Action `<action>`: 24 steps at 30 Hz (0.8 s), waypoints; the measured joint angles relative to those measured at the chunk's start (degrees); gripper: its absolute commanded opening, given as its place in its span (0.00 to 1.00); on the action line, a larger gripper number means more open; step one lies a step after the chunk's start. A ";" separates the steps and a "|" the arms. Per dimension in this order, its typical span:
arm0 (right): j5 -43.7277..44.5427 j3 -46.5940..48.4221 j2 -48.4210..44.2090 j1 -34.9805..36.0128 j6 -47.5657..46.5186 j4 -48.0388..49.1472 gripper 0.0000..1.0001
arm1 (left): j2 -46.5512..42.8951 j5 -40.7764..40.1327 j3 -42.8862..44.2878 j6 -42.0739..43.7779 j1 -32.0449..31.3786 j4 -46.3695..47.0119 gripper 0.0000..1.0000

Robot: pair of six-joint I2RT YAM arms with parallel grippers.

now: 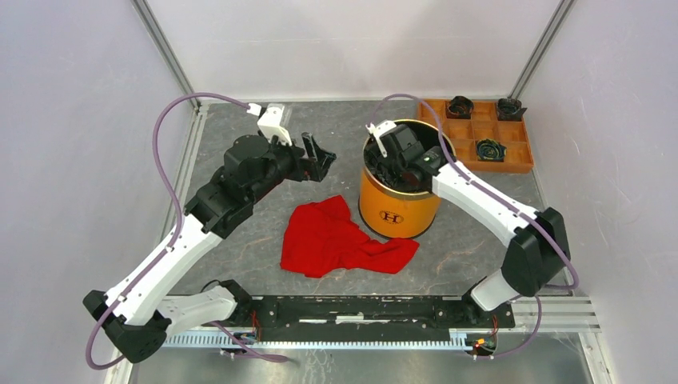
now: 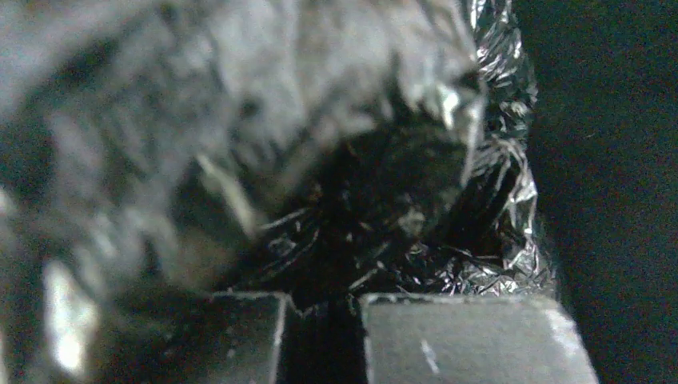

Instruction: Put the trash bags into the trash bin

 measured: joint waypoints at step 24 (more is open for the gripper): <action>2.10 0.90 -14.64 -0.04 10.36 1.79 0.09 | 1.92 16.61 -1.90 -5.01 0.00 4.44 0.99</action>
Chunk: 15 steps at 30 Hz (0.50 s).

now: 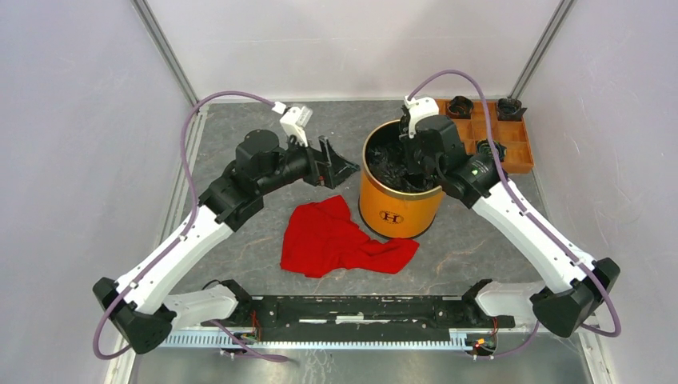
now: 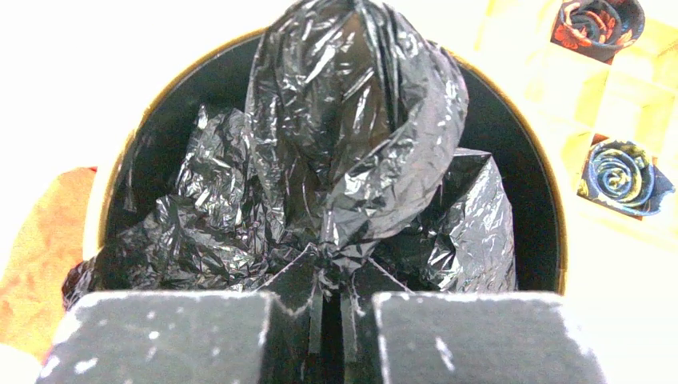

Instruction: Put the trash bags into the trash bin

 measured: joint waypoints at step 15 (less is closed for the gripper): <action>3.34 -0.22 -10.08 0.00 4.11 6.14 0.12 | 16.92 7.50 16.00 -1.92 -5.33 -3.41 0.96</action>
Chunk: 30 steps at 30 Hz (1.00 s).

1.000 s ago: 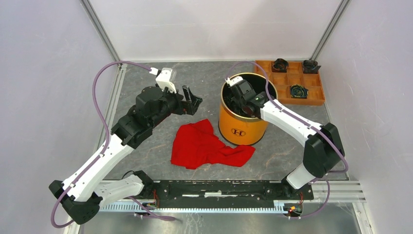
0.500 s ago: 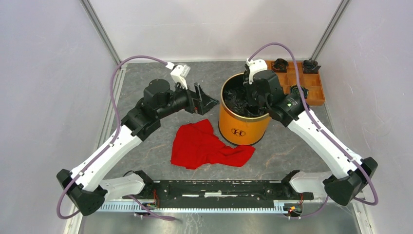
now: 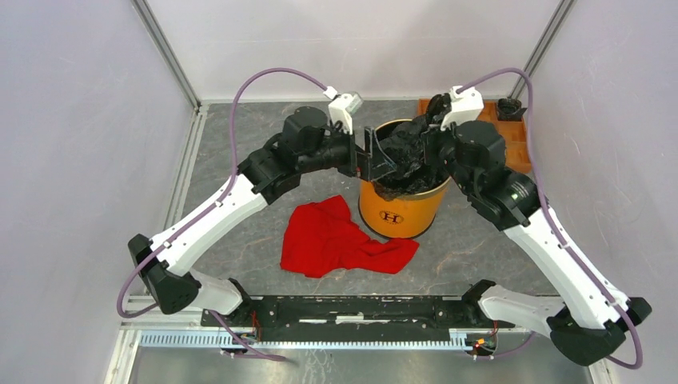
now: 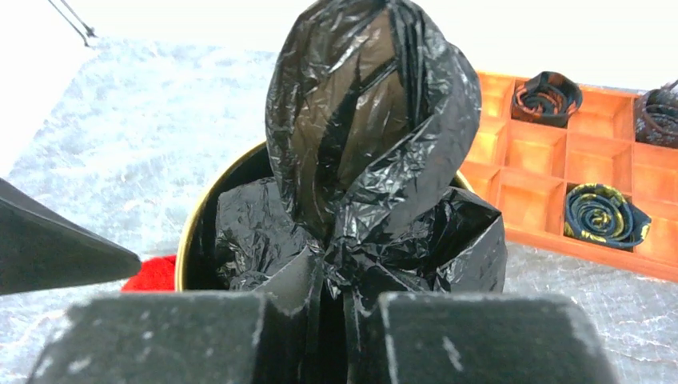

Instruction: Put the trash bags into the trash bin

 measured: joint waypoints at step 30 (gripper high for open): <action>-1.01 -2.05 -2.49 -0.15 0.50 4.48 0.16 | 4.83 -40.54 -6.58 41.33 -23.30 18.51 0.71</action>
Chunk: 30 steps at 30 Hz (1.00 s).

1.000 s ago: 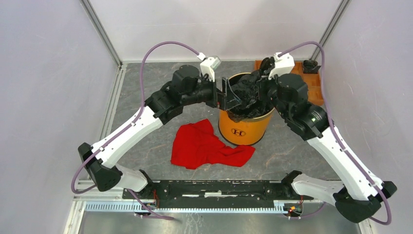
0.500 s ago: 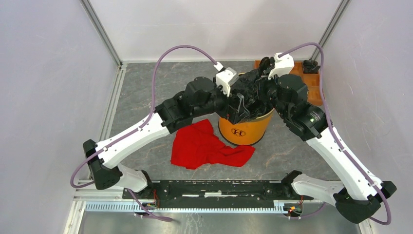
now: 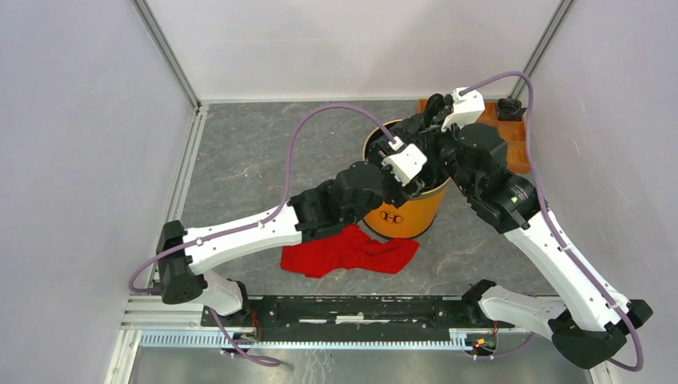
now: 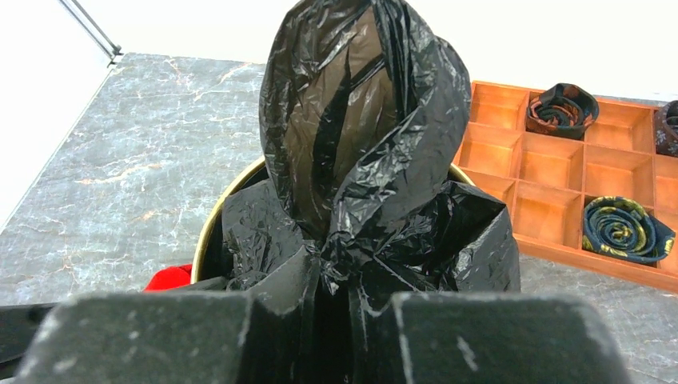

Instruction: Put the trash bags into the trash bin

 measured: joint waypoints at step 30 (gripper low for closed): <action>-3.45 -9.51 -16.61 -0.07 -9.07 -3.72 0.97 | 2.49 29.92 7.30 -38.56 22.49 -8.63 0.02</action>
